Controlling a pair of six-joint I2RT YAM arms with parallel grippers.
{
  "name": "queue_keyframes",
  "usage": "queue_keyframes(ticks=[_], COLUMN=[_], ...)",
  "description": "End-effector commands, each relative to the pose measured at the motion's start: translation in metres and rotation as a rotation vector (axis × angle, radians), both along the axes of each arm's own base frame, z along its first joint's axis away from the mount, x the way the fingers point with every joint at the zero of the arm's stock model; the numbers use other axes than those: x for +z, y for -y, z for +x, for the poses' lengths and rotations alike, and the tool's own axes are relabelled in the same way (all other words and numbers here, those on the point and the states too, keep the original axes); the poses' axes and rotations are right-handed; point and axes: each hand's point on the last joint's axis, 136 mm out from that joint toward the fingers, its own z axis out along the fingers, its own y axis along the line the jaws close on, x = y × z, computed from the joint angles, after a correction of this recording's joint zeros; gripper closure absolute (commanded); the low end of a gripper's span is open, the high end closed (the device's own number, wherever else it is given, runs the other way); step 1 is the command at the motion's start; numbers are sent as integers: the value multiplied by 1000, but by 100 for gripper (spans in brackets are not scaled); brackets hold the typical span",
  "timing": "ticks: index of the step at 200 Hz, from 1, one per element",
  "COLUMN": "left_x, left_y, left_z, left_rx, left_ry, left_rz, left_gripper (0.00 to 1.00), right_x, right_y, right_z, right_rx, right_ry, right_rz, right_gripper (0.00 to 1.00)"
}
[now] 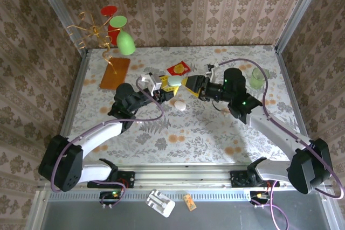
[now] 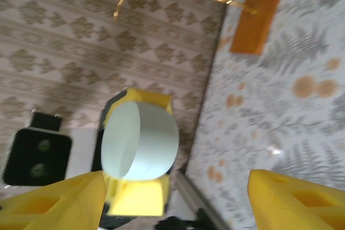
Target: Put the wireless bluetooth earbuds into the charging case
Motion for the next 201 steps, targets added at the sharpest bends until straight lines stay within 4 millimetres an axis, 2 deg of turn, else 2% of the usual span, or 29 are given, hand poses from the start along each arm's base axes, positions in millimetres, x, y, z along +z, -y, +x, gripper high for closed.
queue_keyframes(ticks=[1, 42, 102, 123, 172, 201], left_x=[17, 15, 13, 13, 11, 12], left_y=[-1, 4, 8, 9, 10, 11], left_z=[0, -3, -11, -13, -15, -15], left_rx=[14, -16, -47, -58, -70, -71], left_ry=[45, 56, 69, 71, 63, 65], left_rz=[-78, -70, -47, -46, -39, -38], left_gripper=[78, 78, 78, 78, 76, 74], right_x=[41, 53, 47, 38, 35, 32], right_y=[-10, -15, -19, -20, -20, -21], right_z=[-15, -11, -6, -4, -3, -2], right_rx=[111, 151, 156, 147, 146, 144], right_ry=[32, 12, -24, -45, -57, -64], right_rz=[206, 327, 319, 292, 286, 283], right_gripper=[29, 34, 49, 51, 71, 75])
